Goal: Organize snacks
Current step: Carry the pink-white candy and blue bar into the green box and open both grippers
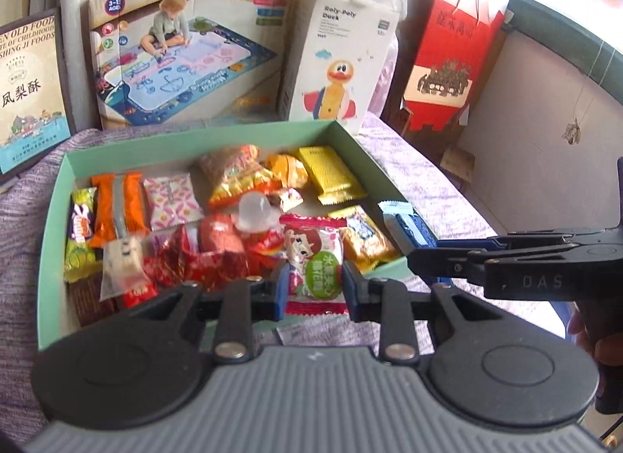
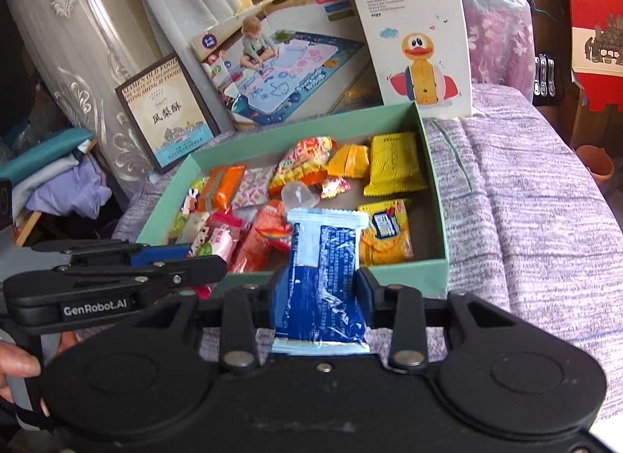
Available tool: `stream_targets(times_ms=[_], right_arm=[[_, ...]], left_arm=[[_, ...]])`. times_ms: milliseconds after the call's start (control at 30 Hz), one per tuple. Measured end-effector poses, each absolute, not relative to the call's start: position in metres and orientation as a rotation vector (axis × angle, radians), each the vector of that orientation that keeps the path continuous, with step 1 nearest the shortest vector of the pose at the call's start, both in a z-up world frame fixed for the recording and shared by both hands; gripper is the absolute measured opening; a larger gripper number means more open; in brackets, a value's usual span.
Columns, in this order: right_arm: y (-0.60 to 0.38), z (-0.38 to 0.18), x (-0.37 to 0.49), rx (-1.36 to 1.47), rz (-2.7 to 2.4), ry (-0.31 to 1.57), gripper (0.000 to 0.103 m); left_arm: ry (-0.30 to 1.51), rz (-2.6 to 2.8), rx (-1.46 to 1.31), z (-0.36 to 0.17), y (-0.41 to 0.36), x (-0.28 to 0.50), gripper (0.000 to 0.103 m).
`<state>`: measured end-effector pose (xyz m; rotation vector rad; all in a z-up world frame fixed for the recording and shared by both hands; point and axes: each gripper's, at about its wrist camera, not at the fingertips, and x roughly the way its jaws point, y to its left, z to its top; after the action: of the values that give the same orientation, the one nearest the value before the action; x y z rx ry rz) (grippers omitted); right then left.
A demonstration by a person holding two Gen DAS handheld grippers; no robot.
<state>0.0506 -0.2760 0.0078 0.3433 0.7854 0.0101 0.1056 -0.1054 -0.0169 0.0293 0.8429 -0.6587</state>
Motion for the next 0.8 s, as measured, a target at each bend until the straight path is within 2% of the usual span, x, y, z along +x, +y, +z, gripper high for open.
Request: stream_targets(times_ms=[467, 533, 567, 600, 633, 667, 800], right_arm=[[-0.293, -0.018, 0.119, 0.411, 0.0, 0.808, 0.037], [-0.291, -0.021, 0.121, 0.419, -0.005, 0.812, 0.045], [-0.29, -0.021, 0.121, 0.425, -0.007, 0.814, 0.055], [-0.29, -0.021, 0.12, 0.426, -0.014, 0.807, 0.077], [-0.289, -0.02, 0.118, 0.422, -0.025, 0.792, 0.092], [-0.288, -0.019, 0.116, 0.417, -0.03, 0.781, 0.095], [-0.285, -0.015, 0.112, 0.4, -0.041, 0.775, 0.102]], left_arm=[[0.909, -0.627, 0.006, -0.048, -0.122, 0.157, 0.029], [0.916, -0.625, 0.007, -0.051, -0.125, 0.157, 0.044], [0.914, -0.619, 0.009, -0.052, -0.125, 0.156, 0.072], [0.893, -0.597, 0.018, -0.051, -0.126, 0.152, 0.093], [0.869, -0.578, 0.029, -0.05, -0.125, 0.149, 0.098], [0.857, -0.57, 0.038, -0.049, -0.125, 0.147, 0.102], [0.889, -0.574, 0.017, -0.05, -0.121, 0.147, 0.102]])
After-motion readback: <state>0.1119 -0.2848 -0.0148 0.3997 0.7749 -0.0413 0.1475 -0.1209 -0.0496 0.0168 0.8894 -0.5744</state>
